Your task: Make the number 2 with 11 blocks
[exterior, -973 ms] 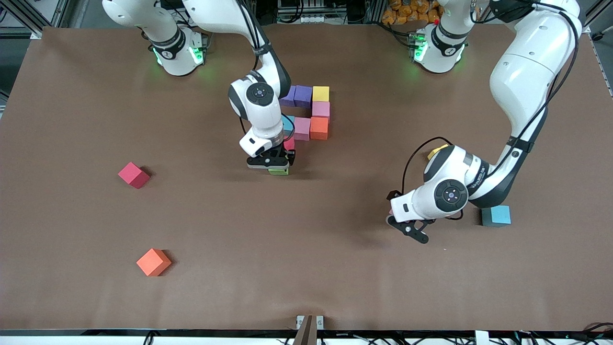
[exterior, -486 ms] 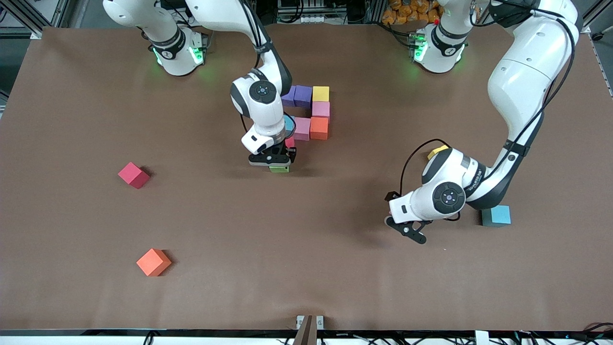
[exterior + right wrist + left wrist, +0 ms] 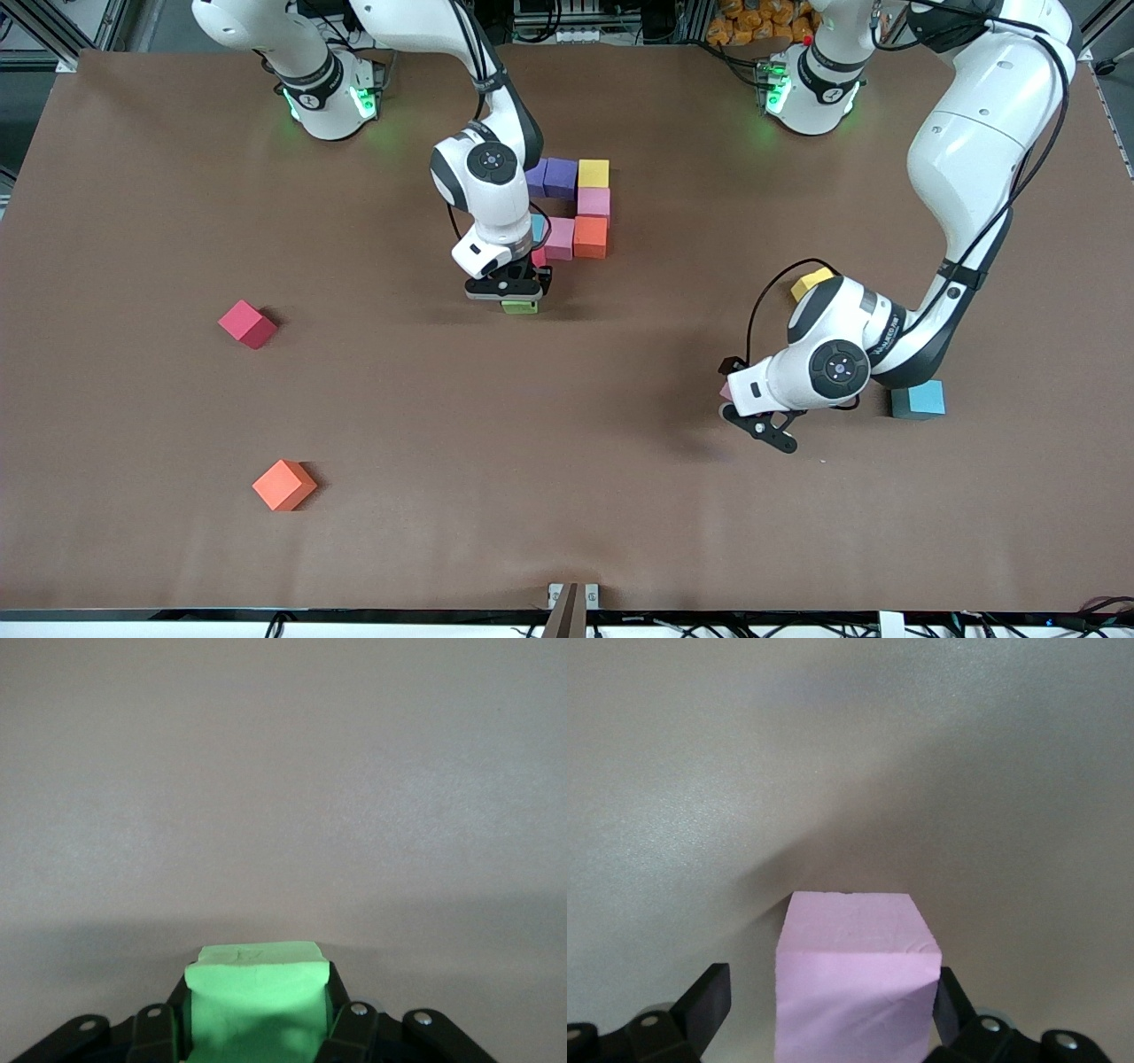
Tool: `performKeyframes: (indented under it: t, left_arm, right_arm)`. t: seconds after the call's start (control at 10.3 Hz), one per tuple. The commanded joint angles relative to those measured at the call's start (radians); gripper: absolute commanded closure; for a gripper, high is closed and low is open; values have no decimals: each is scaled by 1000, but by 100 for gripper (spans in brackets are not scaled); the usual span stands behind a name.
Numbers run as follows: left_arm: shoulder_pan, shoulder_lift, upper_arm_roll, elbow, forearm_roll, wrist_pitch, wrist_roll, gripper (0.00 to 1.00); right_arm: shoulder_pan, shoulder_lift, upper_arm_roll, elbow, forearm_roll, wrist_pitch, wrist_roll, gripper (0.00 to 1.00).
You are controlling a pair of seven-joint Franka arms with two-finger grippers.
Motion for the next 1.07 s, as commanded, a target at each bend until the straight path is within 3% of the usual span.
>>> performKeyframes:
  t: [0.0, 0.39, 0.49, 0.58, 0.68, 0.78, 0.97]
  left_arm:
    - [8, -23, -6, -28, 19, -4, -27, 0]
    - [8, -25, -6, -28, 17, -4, -26, 7]
    - [8, -25, -6, -25, 19, -4, -24, 7]
    - [8, -23, -6, -22, 19, -4, -18, 7]
    - [8, -23, -6, -19, 19, -4, -9, 11]
    - [6, -23, -6, -18, 24, -4, -6, 22]
    - [-1, -23, -6, -15, 24, -4, -9, 57]
  right_arm:
    - [47, -8, 2, -64, 10, 3, 42, 76]
    - [64, -9, 1, -96, 10, 16, 42, 77]
    - [62, -9, -2, -96, 9, 16, 41, 70]
    - [61, -8, -13, -93, 9, 16, 36, 30]
    - [58, -9, -16, -91, 9, 14, 36, 0]
    - [57, -11, -30, -82, 10, 6, 44, 0]
    - [48, -18, -48, -53, 13, -4, 37, 0]
